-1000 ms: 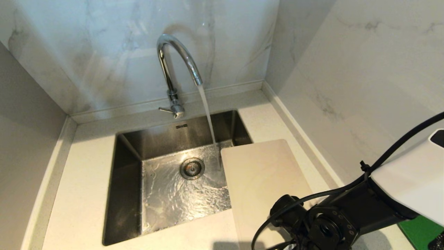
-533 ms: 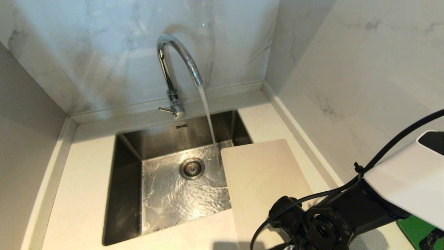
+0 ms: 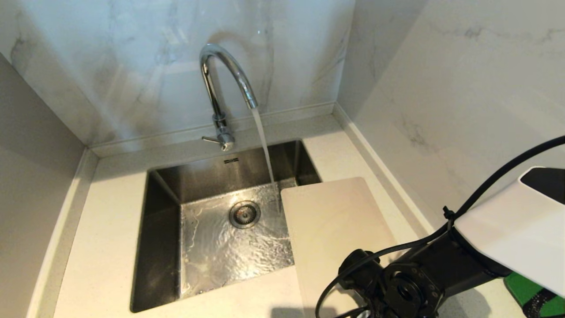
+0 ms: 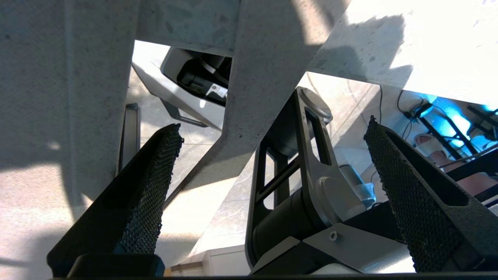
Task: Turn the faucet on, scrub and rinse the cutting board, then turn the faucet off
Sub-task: Pick up the cutting board
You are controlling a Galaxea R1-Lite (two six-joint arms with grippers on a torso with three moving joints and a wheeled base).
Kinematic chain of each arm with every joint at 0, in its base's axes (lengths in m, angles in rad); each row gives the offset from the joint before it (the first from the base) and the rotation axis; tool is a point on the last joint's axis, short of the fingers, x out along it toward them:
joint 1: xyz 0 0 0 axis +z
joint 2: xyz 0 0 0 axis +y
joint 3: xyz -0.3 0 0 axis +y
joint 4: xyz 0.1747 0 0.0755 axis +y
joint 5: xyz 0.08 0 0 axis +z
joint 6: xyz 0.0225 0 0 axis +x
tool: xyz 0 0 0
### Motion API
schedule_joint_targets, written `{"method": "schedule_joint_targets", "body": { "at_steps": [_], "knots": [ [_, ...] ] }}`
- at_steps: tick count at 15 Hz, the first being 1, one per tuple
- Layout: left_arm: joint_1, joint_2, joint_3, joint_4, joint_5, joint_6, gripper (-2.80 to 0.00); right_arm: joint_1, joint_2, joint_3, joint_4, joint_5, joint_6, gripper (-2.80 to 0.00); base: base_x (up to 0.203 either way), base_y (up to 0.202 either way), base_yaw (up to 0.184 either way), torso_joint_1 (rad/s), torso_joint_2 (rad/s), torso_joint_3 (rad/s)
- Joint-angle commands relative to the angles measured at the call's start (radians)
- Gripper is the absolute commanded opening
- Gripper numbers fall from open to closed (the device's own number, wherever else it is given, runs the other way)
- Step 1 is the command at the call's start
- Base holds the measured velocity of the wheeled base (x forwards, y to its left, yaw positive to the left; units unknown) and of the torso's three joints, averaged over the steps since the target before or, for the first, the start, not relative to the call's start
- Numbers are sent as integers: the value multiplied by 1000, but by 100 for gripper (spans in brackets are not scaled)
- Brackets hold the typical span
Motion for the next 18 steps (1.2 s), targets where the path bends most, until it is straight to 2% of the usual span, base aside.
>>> {"method": "schedule_joint_targets", "body": {
  "at_steps": [1,18],
  "knots": [
    [0,0,2,-1,1,-1,-280,2,4,3,1,10,11,0,0,0,0,0,0,0],
    [0,0,2,-1,-1,-1,-280,2,19,7,-21,21,7,0,0,0,0,0,0,0]
  ]
}}
